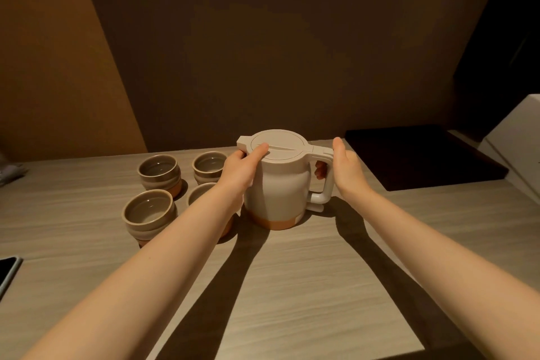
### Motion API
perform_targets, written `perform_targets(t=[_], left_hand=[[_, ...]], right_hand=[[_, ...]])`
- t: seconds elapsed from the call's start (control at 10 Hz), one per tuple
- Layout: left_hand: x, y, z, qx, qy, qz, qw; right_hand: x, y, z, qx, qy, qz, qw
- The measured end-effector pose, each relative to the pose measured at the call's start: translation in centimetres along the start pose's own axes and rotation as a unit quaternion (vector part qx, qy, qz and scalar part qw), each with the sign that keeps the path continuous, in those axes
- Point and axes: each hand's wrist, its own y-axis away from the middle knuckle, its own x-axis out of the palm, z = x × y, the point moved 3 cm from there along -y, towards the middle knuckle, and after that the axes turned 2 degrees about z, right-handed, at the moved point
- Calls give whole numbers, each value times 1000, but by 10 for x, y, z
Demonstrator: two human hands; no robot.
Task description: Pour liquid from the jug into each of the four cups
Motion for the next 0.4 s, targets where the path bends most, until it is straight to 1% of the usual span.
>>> perform_targets(t=[0.1,0.2,0.3,0.4], left_hand=[[-8,7,-1,9,-17,11,1000],[-16,23,1,20,-29,12,999],[-26,41,7,31,-30,14,999],[-37,64,10,67,-63,-8,996]], right_hand=[[-7,15,11,-40,90,-23,995],[-14,35,22,-103,157,-16,982],[-17,54,24,-108,165,-32,980],[-20,76,24,-106,136,-57,983]])
